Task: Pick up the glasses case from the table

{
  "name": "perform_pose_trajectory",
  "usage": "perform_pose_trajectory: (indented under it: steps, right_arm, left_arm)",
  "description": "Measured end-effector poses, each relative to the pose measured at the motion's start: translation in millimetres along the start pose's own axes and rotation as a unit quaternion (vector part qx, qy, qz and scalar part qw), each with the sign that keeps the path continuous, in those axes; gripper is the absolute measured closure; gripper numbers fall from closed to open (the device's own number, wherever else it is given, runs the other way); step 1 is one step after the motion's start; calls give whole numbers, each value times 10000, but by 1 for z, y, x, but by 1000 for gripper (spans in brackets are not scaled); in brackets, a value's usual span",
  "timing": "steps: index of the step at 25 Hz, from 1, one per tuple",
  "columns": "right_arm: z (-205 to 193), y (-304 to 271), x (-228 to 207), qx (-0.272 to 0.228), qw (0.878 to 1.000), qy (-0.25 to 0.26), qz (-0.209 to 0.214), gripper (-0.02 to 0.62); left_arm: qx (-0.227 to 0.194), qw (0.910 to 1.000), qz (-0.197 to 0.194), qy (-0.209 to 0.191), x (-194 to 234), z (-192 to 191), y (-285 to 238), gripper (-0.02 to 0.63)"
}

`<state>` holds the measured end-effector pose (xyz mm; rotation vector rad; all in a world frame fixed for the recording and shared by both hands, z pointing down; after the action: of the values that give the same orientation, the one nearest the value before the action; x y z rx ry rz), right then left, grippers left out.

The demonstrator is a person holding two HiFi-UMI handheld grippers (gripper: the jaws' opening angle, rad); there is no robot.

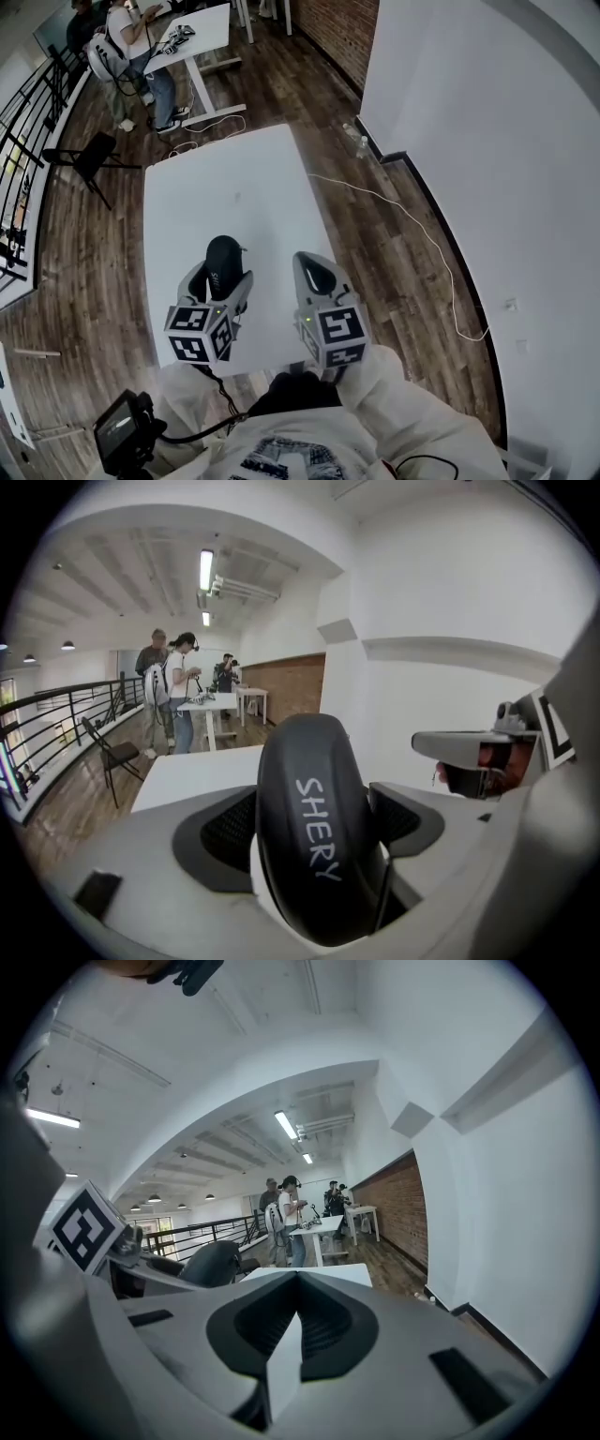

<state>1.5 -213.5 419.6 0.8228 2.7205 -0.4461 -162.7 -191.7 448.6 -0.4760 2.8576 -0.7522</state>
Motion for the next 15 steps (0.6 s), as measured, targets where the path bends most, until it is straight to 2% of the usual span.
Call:
perform_pose_trajectory:
  steps: [4,7,15]
  right_arm:
    - [16,1,2,-134,9999,19,49,597]
    - [20,13,15,-215,9998,-8,44,597]
    - [20,19,19,-257,9997,-57,2,598]
  left_arm:
    - [-360,9991,134,-180,4,30,14,215]
    - [-517,9983,180,-219,3,38,37,215]
    - [-558,9978,240,-255,4,36,44,215]
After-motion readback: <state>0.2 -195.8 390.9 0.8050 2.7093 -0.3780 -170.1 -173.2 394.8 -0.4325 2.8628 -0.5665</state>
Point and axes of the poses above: the fingertips, and each gripper's own axes: y backward along the fingers, x to its left, z out of its top, the point moved 3 cm from there along y, backward along the fingers, and after that the axes turned 10 degrees about -y, right-handed, at the moved point
